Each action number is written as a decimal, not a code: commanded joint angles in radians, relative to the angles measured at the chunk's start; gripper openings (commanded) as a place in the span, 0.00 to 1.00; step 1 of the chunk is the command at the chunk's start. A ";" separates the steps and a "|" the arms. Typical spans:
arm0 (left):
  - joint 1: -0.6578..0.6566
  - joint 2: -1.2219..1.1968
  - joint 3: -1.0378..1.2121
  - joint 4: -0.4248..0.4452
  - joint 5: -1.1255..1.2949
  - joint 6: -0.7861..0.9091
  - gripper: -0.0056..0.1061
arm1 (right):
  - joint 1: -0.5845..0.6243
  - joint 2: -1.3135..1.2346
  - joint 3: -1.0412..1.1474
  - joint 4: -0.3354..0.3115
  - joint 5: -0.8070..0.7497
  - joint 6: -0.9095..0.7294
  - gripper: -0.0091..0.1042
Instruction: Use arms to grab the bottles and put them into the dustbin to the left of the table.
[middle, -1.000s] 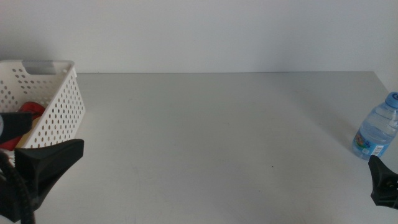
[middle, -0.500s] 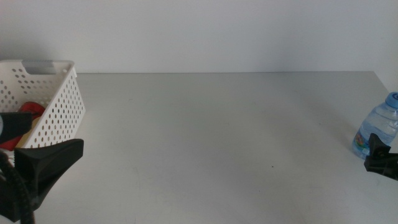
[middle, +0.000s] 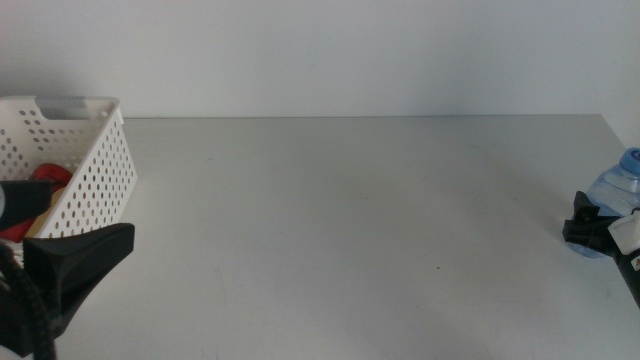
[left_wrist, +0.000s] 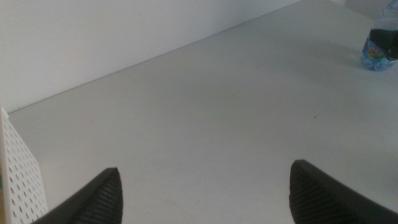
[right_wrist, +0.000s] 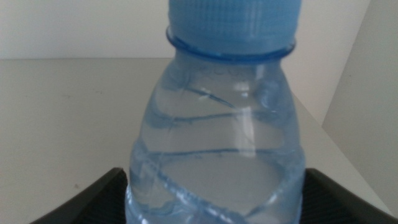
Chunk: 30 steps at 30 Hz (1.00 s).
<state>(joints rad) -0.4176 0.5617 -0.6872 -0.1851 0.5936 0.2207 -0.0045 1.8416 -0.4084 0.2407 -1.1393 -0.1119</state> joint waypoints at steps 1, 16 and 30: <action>0.000 0.004 -0.024 -0.018 -0.077 -0.016 0.85 | -0.007 -0.001 -0.051 0.003 -0.196 -0.016 0.77; 0.000 0.004 -0.024 -0.018 -0.079 -0.018 0.85 | 0.045 0.001 -0.140 -0.230 -0.171 0.018 0.07; 0.000 0.004 -0.024 -0.018 -0.080 -0.018 0.85 | 0.376 0.130 -0.854 -0.706 0.329 0.466 0.07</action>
<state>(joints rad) -0.4176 0.5617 -0.6872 -0.1851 0.5904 0.2207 0.3430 1.9988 -1.1617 -0.4356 -0.7422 0.3018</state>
